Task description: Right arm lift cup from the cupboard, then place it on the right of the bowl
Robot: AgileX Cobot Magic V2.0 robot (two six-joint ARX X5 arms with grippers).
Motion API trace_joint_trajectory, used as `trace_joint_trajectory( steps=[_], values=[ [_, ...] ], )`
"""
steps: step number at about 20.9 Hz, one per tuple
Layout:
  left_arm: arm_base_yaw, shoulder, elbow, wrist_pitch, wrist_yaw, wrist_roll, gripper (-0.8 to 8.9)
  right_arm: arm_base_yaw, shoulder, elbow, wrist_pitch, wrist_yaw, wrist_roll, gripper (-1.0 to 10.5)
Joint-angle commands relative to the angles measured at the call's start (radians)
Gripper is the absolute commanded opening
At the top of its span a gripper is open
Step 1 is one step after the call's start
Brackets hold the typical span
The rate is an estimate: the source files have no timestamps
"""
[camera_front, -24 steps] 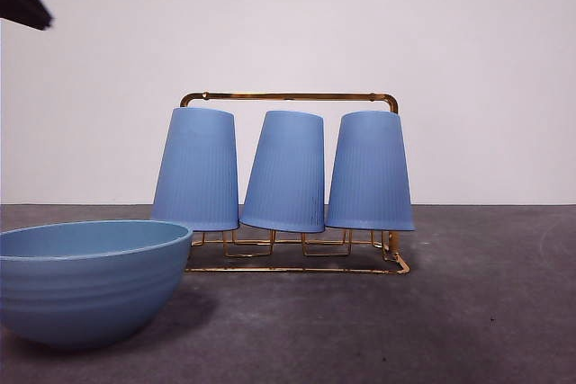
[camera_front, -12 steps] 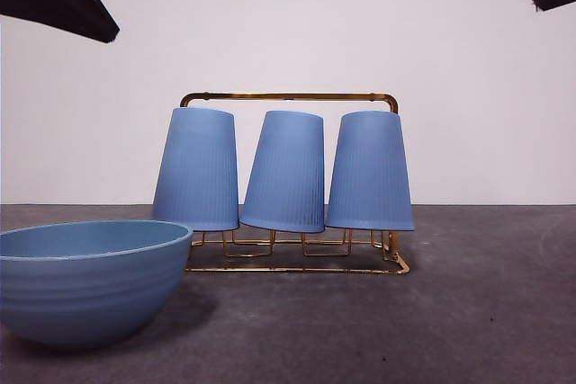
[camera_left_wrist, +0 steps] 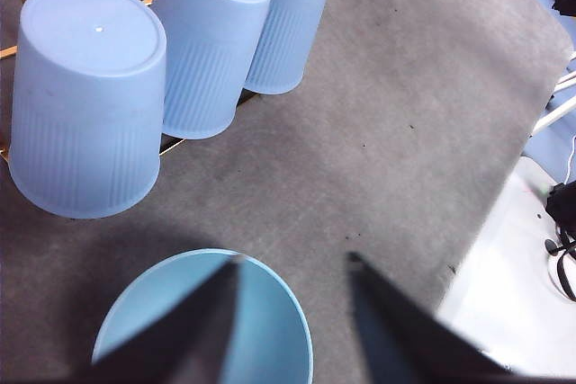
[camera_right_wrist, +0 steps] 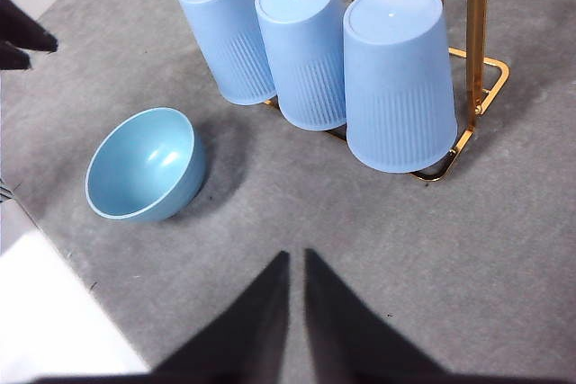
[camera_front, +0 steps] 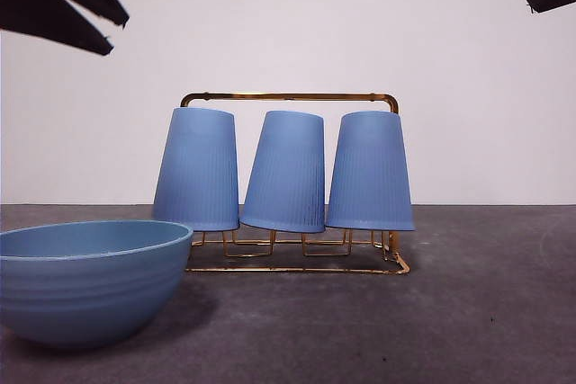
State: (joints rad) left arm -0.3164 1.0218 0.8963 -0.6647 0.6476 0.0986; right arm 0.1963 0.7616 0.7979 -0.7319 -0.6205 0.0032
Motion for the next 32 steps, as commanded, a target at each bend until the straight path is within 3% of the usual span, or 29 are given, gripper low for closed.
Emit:
trace_joint_trajectory(
  steps=[1, 4, 6, 16, 22, 32],
  values=[
    [-0.005, 0.010, 0.021, 0.007, 0.006, 0.014, 4.38, 0.005, 0.008, 0.016, 0.005, 0.001, -0.010, 2.5],
    [-0.005, 0.010, 0.021, 0.007, 0.007, 0.013, 5.07, 0.005, 0.008, 0.016, 0.005, 0.001, -0.009, 4.4],
    [-0.006, 0.010, 0.021, 0.007, 0.008, 0.004, 5.08, 0.005, 0.008, 0.016, 0.005, 0.000, 0.003, 5.0],
    [-0.031, 0.009, 0.021, 0.008, 0.007, -0.033, 5.03, 0.032, 0.056, 0.023, -0.005, 0.011, 0.130, 5.1],
    [-0.039, 0.009, 0.021, 0.010, 0.007, -0.032, 4.99, 0.176, 0.268, 0.182, -0.094, 0.217, 0.147, 5.1],
    [-0.065, 0.010, 0.021, 0.011, 0.007, -0.036, 4.98, 0.302, 0.750, 0.688, -0.341, 0.422, 0.171, 5.1]
  ],
)
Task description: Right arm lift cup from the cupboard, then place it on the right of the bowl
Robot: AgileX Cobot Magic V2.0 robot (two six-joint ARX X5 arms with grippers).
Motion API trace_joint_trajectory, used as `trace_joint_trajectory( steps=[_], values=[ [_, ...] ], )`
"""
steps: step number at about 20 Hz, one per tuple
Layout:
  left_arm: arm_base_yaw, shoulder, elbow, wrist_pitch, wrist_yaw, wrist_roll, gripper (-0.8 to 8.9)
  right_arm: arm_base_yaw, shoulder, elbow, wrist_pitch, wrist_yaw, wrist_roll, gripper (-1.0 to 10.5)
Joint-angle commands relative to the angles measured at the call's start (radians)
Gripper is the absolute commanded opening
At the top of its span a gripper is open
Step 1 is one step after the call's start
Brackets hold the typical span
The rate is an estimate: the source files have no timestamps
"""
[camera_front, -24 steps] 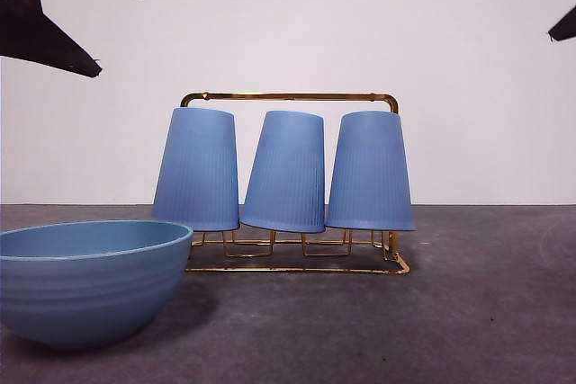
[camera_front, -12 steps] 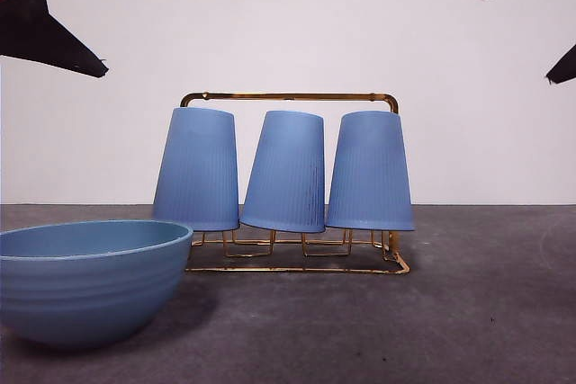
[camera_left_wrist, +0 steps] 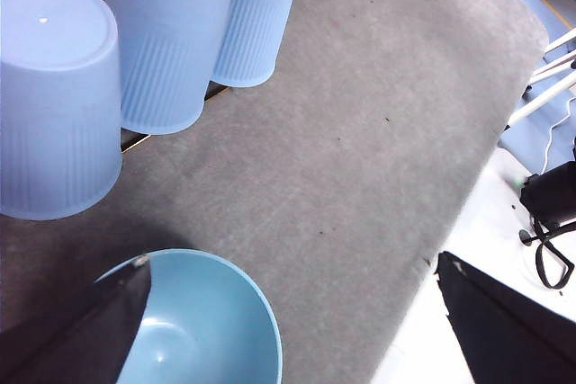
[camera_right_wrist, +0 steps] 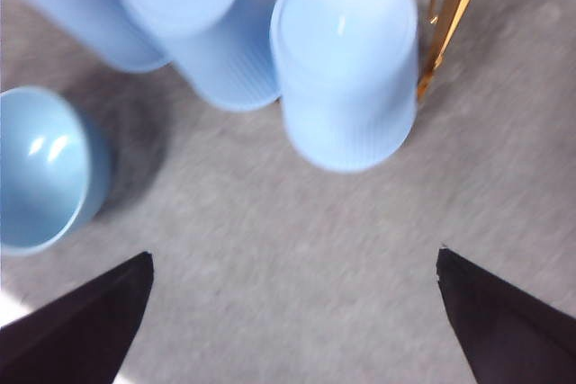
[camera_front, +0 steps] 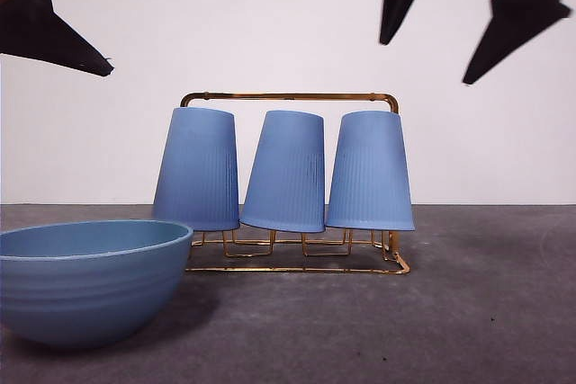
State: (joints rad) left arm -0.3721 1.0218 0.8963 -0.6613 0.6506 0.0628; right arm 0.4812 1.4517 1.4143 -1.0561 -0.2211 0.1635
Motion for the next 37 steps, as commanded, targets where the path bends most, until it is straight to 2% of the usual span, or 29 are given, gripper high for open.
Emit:
trace_joint_trajectory(
  steps=[1, 6, 8, 13, 20, 29, 37],
  values=[
    [-0.011, 0.010, 0.021, 0.008, 0.004, 0.000, 4.98, 0.026, 0.101, 0.121, -0.033, 0.045, 0.010, 5.1],
    [-0.023, 0.010, 0.021, 0.008, 0.004, 0.000, 4.98, 0.050, 0.307, 0.362, -0.169, 0.172, 0.028, 5.1],
    [-0.023, 0.010, 0.021, 0.010, 0.004, 0.000, 4.98, 0.053, 0.375, 0.430, -0.206, 0.196, 0.028, 5.1],
    [-0.023, 0.010, 0.021, 0.011, 0.004, 0.000, 4.98, 0.056, 0.480, 0.501, -0.211, 0.196, 0.039, 5.1],
    [-0.023, 0.011, 0.021, 0.025, 0.003, 0.000, 4.98, 0.060, 0.543, 0.510, -0.212, 0.211, 0.048, 5.0],
    [-0.023, 0.011, 0.021, 0.026, 0.003, 0.000, 4.99, 0.061, 0.560, 0.511, -0.227, 0.222, 0.048, 2.2],
    [-0.023, 0.011, 0.021, 0.026, 0.003, -0.005, 4.98, 0.063, 0.534, 0.581, -0.294, 0.225, 0.046, 2.1]
  ],
)
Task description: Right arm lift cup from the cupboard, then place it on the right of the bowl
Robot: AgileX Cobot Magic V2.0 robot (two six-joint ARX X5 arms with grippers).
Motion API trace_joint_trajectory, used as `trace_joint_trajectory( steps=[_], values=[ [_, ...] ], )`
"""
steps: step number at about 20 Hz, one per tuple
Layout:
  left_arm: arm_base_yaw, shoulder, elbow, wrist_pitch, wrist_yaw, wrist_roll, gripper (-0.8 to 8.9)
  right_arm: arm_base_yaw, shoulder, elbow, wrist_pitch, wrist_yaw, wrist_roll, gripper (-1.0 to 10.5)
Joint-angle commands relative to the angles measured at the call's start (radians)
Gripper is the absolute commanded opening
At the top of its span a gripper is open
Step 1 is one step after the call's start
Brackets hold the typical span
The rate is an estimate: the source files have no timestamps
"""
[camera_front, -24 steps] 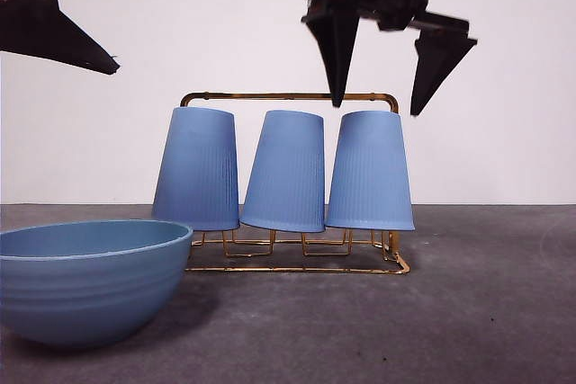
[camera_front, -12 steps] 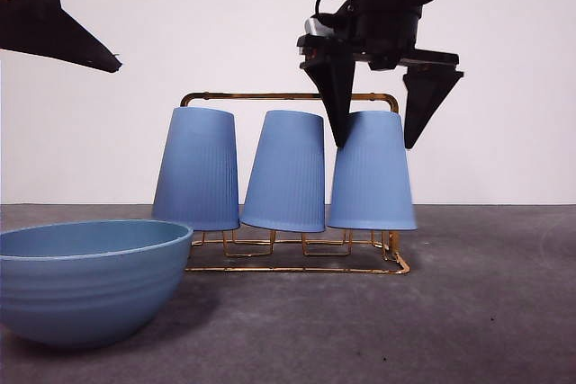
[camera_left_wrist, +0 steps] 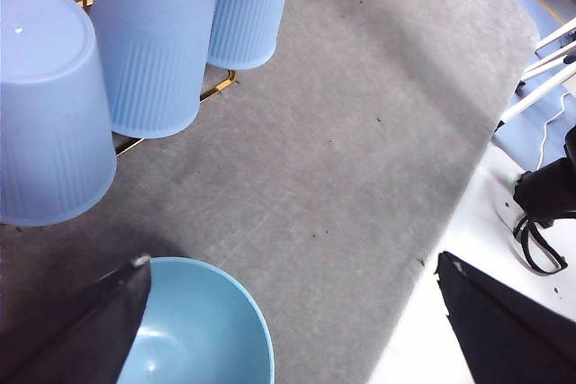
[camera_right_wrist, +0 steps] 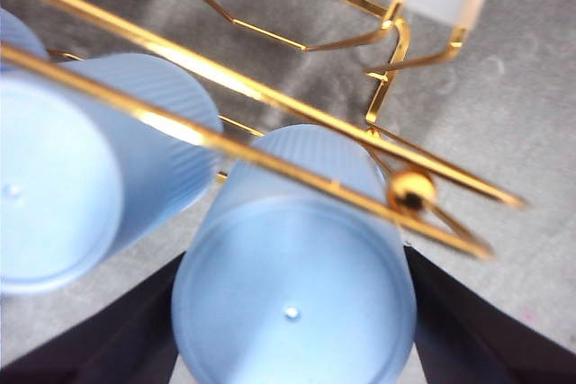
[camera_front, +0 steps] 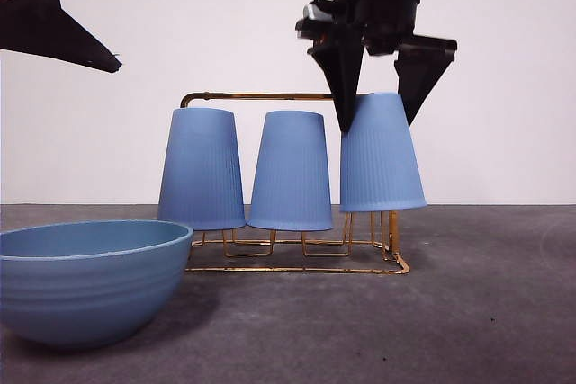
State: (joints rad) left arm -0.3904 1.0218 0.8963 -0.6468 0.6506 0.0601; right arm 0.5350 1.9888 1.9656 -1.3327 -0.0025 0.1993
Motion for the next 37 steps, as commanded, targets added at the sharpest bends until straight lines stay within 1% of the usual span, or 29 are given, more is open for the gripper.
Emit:
trace_joint_trajectory(
  steps=[1, 7, 12, 15, 19, 23, 26, 27, 28, 29, 31, 33, 34, 35, 37],
  values=[
    [-0.005, 0.011, 0.021, 0.011, 0.003, -0.004, 4.98, 0.009, -0.018, 0.031, -0.023, 0.009, 0.008, 2.1],
    [-0.005, 0.027, 0.021, 0.013, 0.003, -0.024, 4.97, 0.014, -0.132, 0.030, -0.031, 0.028, -0.003, 2.1],
    [-0.005, 0.051, 0.021, 0.013, 0.000, -0.045, 4.96, 0.053, -0.230, -0.017, -0.027, 0.037, -0.004, 2.1],
    [-0.005, 0.068, 0.021, 0.014, 0.000, -0.048, 4.96, 0.089, -0.298, -0.106, 0.023, 0.074, -0.004, 2.1],
    [-0.005, 0.092, 0.021, 0.018, 0.000, -0.055, 4.96, 0.126, -0.427, -0.266, 0.170, 0.079, -0.006, 2.1],
    [-0.005, 0.128, 0.021, 0.049, 0.001, -0.112, 4.96, 0.133, -0.568, -0.469, 0.281, 0.069, -0.005, 2.1],
    [-0.004, 0.173, 0.021, 0.066, 0.006, -0.145, 4.96, 0.136, -0.693, -0.650, 0.412, 0.014, -0.005, 2.1],
    [-0.002, 0.195, 0.021, 0.076, 0.029, -0.159, 4.95, 0.136, -0.740, -0.715, 0.460, -0.020, -0.005, 2.1],
    [0.000, 0.217, 0.021, 0.086, 0.069, -0.167, 4.94, 0.136, -0.780, -0.764, 0.498, -0.046, -0.005, 2.1],
    [0.005, 0.243, 0.021, 0.100, 0.133, -0.183, 4.94, 0.136, -0.825, -0.821, 0.542, -0.073, 0.003, 2.1],
    [0.013, 0.294, 0.021, 0.127, 0.212, -0.209, 4.94, 0.134, -0.903, -0.917, 0.619, -0.126, 0.023, 2.1],
    [0.027, 0.336, 0.021, 0.168, 0.299, -0.256, 4.94, 0.119, -0.971, -1.011, 0.700, -0.181, 0.050, 2.1],
    [0.039, 0.354, 0.021, 0.196, 0.359, -0.285, 4.94, 0.109, -1.004, -1.061, 0.747, -0.224, 0.071, 2.1],
    [0.051, 0.369, 0.021, 0.228, 0.419, -0.319, 4.94, 0.098, -1.035, -1.120, 0.811, -0.285, 0.103, 2.1],
    [0.066, 0.389, 0.021, 0.287, 0.499, -0.380, 4.94, 0.074, -1.077, -1.226, 0.948, -0.395, 0.171, 2.1]
  ],
)
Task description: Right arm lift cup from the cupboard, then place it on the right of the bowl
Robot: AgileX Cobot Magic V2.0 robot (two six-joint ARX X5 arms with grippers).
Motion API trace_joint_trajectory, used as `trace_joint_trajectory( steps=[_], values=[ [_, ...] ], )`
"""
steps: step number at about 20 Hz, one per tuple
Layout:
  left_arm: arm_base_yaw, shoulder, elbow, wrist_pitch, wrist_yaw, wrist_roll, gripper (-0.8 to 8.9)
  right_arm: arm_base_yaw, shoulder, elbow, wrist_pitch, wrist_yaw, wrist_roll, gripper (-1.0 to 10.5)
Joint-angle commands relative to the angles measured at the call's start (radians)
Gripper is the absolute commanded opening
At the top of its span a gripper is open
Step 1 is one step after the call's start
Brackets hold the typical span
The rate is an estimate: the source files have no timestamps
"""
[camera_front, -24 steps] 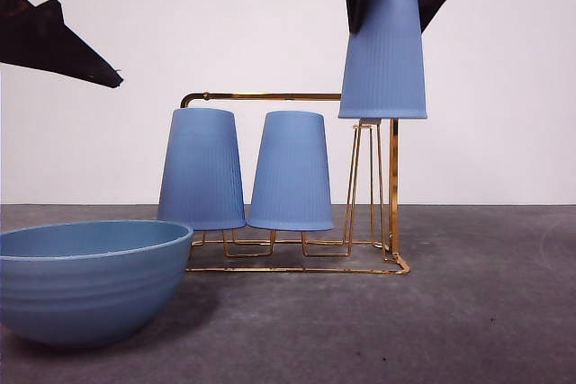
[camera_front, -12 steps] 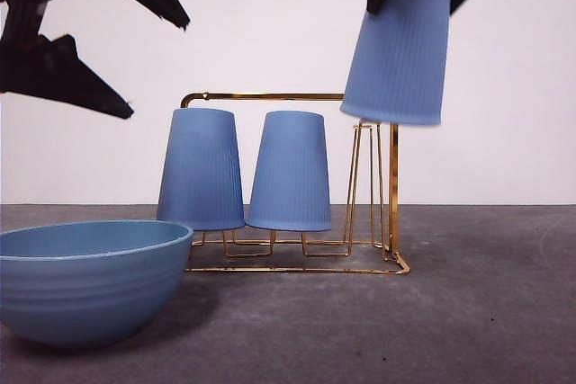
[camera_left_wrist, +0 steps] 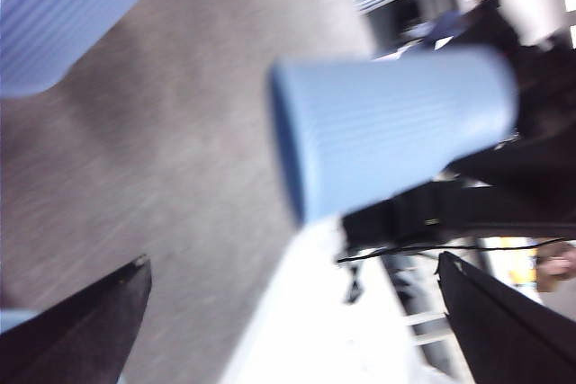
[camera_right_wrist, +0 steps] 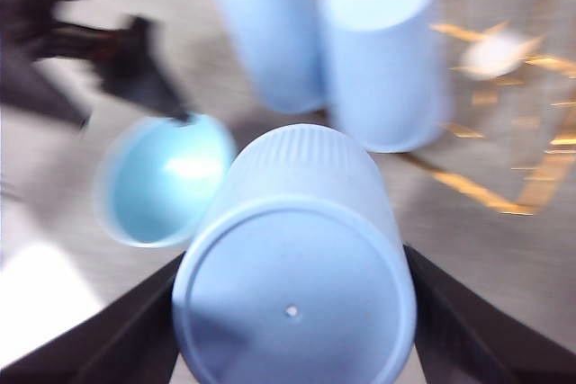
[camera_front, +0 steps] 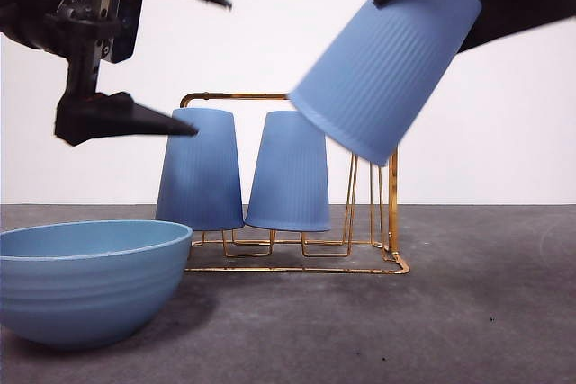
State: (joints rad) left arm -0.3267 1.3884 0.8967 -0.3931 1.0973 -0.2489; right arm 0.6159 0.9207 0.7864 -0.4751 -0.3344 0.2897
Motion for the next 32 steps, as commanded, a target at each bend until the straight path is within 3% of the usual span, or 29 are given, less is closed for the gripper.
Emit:
trace_joint_trajectory(
  steps=[1, 4, 7, 8, 11, 14, 17, 24, 27, 32],
  values=[
    [0.005, 0.032, 0.020, 0.051, 0.077, -0.089, 4.94, -0.017, -0.018, -0.091, 0.158, -0.098, 0.117, 2.1],
    [0.006, 0.055, 0.020, 0.057, 0.102, -0.112, 4.95, -0.026, -0.019, -0.232, 0.435, -0.192, 0.262, 2.1],
    [0.003, 0.086, 0.021, 0.085, 0.159, -0.153, 4.94, -0.026, -0.019, -0.346, 0.640, -0.192, 0.380, 1.5],
    [-0.004, 0.111, 0.021, 0.110, 0.175, -0.187, 4.94, -0.026, -0.019, -0.413, 0.766, -0.188, 0.458, 1.0],
    [-0.032, 0.139, 0.021, 0.175, 0.208, -0.248, 4.93, -0.021, -0.008, -0.465, 0.911, -0.184, 0.538, 1.0],
    [-0.065, 0.156, 0.021, 0.280, 0.234, -0.338, 4.90, -0.003, 0.034, -0.471, 0.969, -0.178, 0.556, 1.0],
    [-0.077, 0.158, 0.021, 0.326, 0.247, -0.370, 4.42, 0.036, 0.097, -0.471, 1.027, -0.159, 0.576, 1.0],
    [-0.077, 0.158, 0.021, 0.326, 0.246, -0.392, 0.11, 0.057, 0.212, -0.471, 1.146, -0.167, 0.616, 1.0],
    [-0.077, 0.158, 0.021, 0.327, 0.246, -0.392, 0.04, 0.057, 0.211, -0.471, 1.147, -0.169, 0.621, 1.2],
    [-0.077, 0.158, 0.021, 0.326, 0.251, -0.407, 0.04, 0.056, 0.211, -0.471, 1.147, -0.193, 0.624, 3.7]
  ],
)
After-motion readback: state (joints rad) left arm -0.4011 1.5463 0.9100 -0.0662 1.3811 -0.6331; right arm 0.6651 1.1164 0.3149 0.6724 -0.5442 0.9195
